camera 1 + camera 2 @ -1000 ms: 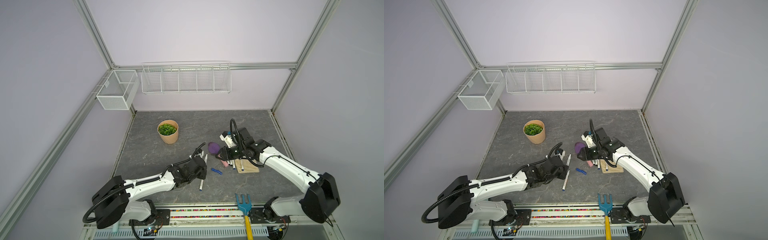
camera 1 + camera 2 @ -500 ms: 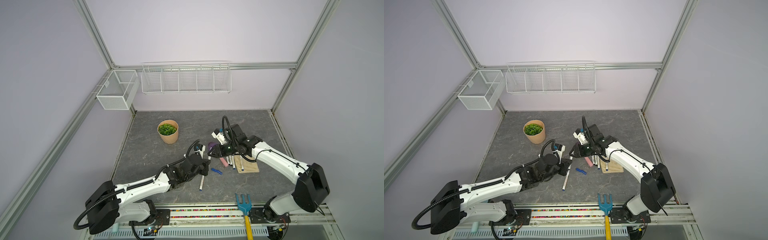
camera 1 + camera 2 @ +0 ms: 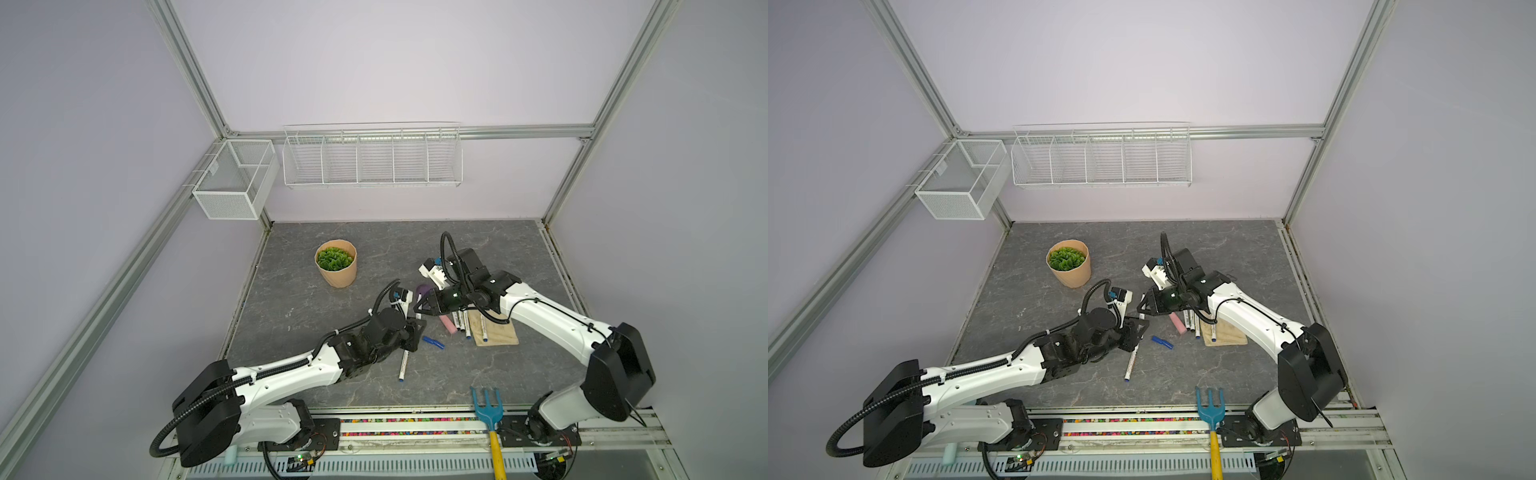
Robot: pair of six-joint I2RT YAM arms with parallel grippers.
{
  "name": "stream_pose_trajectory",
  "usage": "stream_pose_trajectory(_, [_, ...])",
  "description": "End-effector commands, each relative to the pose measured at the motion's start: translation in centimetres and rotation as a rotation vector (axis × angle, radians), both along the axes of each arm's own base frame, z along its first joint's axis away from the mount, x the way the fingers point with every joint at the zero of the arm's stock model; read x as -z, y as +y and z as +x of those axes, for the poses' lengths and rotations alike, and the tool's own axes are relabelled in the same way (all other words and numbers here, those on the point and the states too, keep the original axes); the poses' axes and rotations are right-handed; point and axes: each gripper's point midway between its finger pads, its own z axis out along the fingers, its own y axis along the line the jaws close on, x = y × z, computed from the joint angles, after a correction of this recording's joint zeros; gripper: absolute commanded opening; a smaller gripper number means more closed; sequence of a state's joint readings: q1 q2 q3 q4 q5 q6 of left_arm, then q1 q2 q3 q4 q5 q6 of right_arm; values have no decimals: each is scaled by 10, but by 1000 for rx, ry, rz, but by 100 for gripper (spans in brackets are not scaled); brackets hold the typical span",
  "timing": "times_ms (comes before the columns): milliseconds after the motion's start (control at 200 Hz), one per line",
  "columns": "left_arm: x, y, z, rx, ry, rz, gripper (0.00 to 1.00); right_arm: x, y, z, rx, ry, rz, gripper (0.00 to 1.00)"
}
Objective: Insert the pens into the pen caps
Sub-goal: 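Hold the white marker upright with the left gripper while the right gripper approaches, then move the right gripper to a loose blue cap near the pink trowel handle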
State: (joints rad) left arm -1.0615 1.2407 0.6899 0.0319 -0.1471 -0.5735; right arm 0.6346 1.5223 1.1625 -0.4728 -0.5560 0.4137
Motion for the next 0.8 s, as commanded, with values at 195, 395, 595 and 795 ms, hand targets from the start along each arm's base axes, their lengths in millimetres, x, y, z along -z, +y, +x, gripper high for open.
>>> stream_pose_trajectory(195, [-6, -7, 2, 18, -29, -12, 14, -6, 0, -5, -22, -4, 29, 8])
stream_pose_trajectory(395, [-16, 4, 7, -37, -72, -44, 0, 8, -9, -13, -30, 30, -34, 27])
stream_pose_trajectory(595, [6, 44, 20, -231, -47, 45, 0, 65, -59, -38, -8, 97, -315, 42])
stream_pose_trajectory(795, [12, 52, 19, -259, -35, 45, 0, 123, -88, -77, -66, 271, -479, 42])
